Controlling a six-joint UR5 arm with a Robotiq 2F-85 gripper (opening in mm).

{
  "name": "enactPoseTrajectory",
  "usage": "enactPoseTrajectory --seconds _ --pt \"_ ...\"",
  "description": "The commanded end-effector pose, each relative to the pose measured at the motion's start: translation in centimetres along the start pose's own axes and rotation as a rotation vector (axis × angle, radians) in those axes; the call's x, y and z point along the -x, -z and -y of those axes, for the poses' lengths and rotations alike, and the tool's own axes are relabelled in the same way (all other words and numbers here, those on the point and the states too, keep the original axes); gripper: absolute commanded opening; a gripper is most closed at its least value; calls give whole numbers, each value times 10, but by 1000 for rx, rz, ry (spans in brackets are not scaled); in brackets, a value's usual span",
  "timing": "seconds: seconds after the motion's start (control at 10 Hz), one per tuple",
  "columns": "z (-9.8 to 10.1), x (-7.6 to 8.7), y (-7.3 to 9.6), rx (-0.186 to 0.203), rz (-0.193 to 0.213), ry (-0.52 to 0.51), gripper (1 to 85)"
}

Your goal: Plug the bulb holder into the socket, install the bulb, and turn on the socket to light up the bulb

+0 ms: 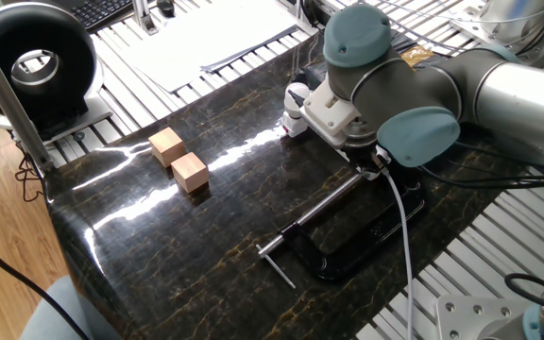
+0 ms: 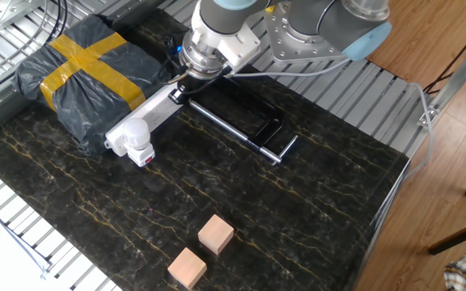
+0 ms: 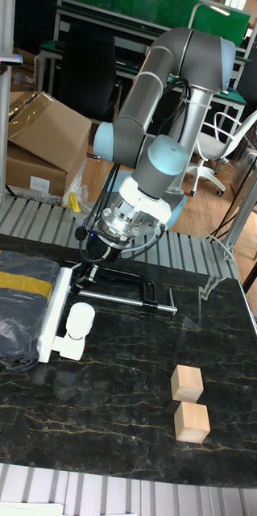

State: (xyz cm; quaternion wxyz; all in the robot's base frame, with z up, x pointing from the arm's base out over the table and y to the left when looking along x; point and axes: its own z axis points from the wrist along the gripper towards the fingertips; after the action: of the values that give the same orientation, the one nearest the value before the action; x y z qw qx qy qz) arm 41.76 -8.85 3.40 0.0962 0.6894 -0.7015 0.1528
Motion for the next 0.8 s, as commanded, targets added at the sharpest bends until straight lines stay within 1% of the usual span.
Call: enactPoseTrajectory --seconds 0.0,0.3,0.5,0.7 --pt "-1 -6 -1 4 -16 -4 13" --pt "-1 -14 -3 -1 -36 1 13" --pt "0 -21 -1 -6 -57 1 13" --pt "0 -23 -1 -4 -66 -1 13"
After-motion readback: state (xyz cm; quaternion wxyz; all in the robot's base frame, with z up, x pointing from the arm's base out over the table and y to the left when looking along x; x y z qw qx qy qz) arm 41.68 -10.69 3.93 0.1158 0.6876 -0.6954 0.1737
